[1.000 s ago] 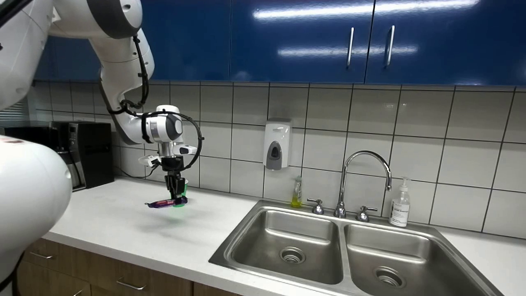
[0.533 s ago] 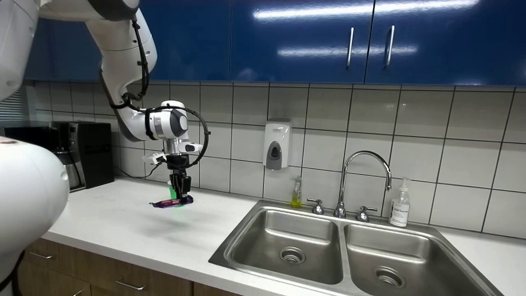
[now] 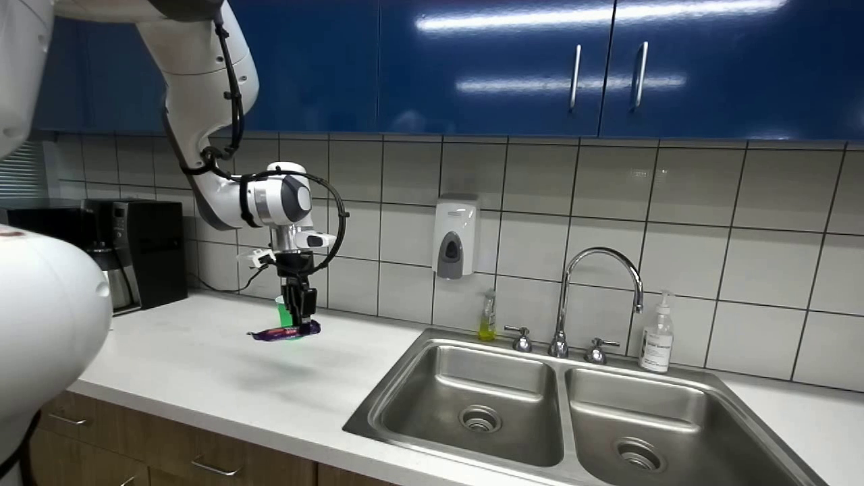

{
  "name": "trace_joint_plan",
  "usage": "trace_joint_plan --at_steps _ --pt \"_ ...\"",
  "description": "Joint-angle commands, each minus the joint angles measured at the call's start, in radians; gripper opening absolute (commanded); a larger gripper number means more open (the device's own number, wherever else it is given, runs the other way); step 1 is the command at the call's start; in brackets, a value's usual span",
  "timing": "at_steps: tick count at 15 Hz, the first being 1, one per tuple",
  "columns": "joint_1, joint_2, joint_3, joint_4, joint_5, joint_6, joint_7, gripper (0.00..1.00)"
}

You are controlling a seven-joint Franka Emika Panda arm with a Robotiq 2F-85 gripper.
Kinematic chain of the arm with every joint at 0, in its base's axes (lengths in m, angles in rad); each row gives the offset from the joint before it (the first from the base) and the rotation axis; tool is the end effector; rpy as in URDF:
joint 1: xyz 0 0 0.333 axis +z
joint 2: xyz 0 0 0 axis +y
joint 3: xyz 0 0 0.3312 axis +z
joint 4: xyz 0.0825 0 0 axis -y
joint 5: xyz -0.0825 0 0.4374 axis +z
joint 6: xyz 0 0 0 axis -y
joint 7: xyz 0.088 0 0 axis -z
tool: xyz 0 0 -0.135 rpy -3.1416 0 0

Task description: Place the snack bar inside the sink

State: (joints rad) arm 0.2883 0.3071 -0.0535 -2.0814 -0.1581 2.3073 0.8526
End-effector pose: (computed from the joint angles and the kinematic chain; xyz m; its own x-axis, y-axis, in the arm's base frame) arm 0.6000 0.1366 0.2201 0.8760 -0.4811 0.0351 -0.4807 -0.8644 0.1477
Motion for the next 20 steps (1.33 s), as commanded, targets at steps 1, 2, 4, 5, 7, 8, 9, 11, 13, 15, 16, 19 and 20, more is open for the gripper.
trace_joint_plan --at_steps 1,2,4,5,7,8,9,11,13,15,16,19,20 --pt "-0.026 0.0 0.027 0.001 -0.01 -0.003 0.007 0.39" --pt "-0.026 0.0 0.027 0.001 -0.01 -0.003 0.007 0.39" --pt "-0.026 0.0 0.027 0.001 -0.01 -0.003 0.007 0.39" --pt "-0.026 0.0 0.027 0.001 -0.01 -0.003 0.007 0.39" --pt "-0.027 0.005 0.02 0.002 -0.019 0.006 0.015 0.14" --pt "-0.031 0.009 0.016 0.004 -0.018 0.008 0.019 0.14" --pt "-0.038 0.013 0.009 0.003 -0.019 0.018 0.022 0.14" --pt "-0.055 0.018 -0.005 0.0 -0.02 0.039 0.03 0.14" --pt "-0.076 0.025 -0.021 -0.002 -0.015 0.06 0.03 0.14" --pt "-0.099 0.036 -0.038 -0.004 -0.01 0.083 0.032 0.14" --pt "-0.111 0.042 -0.046 -0.005 -0.006 0.094 0.029 0.14" --pt "-0.148 0.076 -0.071 -0.003 0.009 0.129 0.022 0.14" --pt "-0.16 0.09 -0.08 0.0 0.013 0.138 0.019 0.14"
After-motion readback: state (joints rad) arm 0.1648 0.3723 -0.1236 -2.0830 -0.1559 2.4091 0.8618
